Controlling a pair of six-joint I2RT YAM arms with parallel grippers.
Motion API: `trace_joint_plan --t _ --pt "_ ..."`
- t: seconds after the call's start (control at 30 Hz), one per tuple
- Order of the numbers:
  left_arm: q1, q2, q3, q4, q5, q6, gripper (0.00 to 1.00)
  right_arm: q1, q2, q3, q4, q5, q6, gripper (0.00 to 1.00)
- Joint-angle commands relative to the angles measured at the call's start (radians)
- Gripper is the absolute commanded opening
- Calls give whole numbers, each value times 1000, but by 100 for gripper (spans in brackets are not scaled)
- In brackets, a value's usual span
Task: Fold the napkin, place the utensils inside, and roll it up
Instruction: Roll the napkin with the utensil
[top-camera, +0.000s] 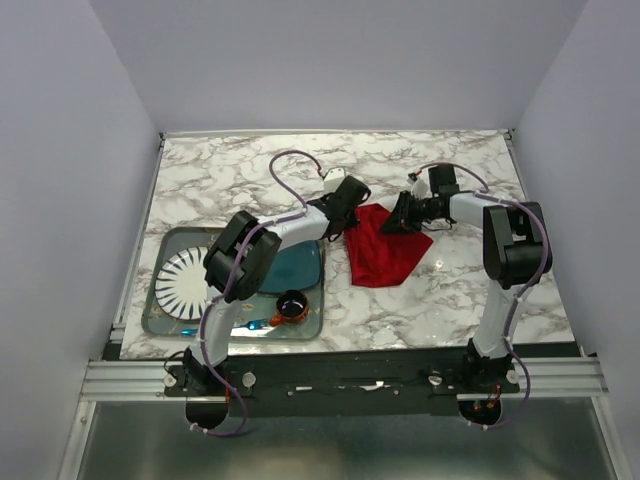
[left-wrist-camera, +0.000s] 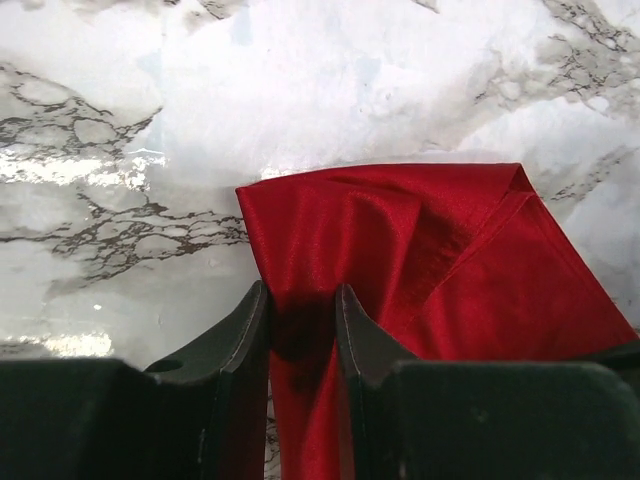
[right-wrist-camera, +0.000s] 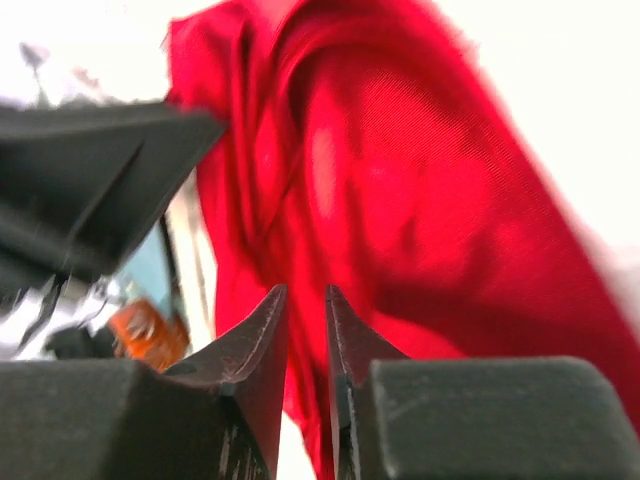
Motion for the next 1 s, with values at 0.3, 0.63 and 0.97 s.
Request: trace_joint_plan --t 0.3,0.63,0.97 --pt "-73 -8 86 -169 -195 47 0 28 155 218 -176 275 -65 21" --pt "-73 72 233 -323 -198 27 0 76 90 328 -319 428 -168 32" --pt "-57 79 201 -303 -82 -44 0 134 -321 -125 -118 345 -44 54"
